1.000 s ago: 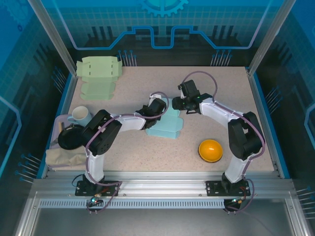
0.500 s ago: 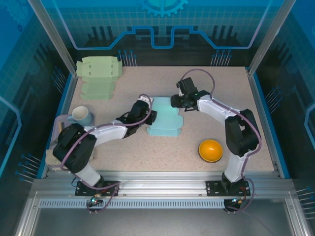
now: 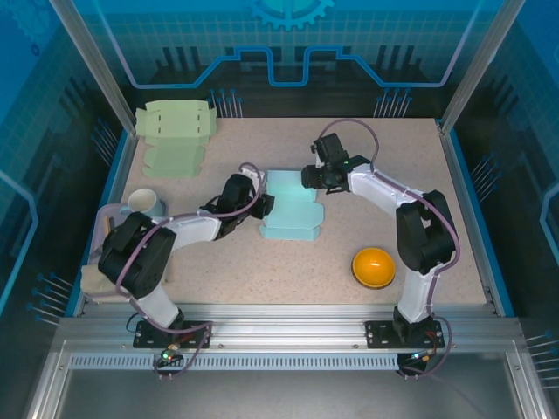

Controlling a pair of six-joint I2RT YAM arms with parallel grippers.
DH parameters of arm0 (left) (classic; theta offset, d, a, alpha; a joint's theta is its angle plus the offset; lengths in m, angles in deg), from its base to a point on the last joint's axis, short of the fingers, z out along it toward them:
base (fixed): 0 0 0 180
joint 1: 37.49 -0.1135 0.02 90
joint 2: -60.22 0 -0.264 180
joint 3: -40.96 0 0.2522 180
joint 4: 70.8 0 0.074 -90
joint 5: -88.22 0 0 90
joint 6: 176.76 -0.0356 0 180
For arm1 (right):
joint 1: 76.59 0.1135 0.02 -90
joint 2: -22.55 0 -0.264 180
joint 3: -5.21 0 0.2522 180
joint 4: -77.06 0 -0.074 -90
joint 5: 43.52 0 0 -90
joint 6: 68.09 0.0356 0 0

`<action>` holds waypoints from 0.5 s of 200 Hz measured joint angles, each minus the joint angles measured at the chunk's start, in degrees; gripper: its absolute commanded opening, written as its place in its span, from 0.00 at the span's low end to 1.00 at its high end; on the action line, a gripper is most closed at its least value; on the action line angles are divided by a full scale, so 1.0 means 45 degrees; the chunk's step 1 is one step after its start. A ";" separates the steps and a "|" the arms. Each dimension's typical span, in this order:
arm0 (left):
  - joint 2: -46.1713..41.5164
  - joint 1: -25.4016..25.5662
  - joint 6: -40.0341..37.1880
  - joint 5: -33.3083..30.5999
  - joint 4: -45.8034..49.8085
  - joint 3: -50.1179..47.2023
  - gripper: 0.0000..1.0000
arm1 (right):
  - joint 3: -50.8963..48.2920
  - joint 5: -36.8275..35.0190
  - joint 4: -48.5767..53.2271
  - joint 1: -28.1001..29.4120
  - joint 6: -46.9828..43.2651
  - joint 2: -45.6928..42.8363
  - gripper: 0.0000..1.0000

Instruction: Fold the paper box

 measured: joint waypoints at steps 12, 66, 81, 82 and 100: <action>0.0520 0.0000 -0.0083 -0.0010 0.0000 0.0495 0.53 | 0.0000 0.0010 0.0000 0.0000 -0.0044 0.0015 0.45; 0.1661 0.0000 -0.0117 -0.0126 0.0330 0.1836 0.35 | 0.0034 0.0010 -0.0015 -0.0029 -0.0107 0.0039 0.45; 0.1889 -0.0010 -0.0092 -0.0393 0.0675 0.2317 0.30 | 0.0034 0.0005 -0.0053 -0.0044 -0.0146 0.0044 0.45; 0.1904 -0.0015 -0.0097 -0.0393 0.0699 0.2351 0.29 | 0.0034 0.0005 -0.0058 -0.0049 -0.0146 0.0049 0.45; 0.2322 -0.0019 -0.0049 -0.0850 0.1219 0.3094 0.23 | 0.0034 0.0000 -0.0092 -0.0053 -0.0151 0.0058 0.45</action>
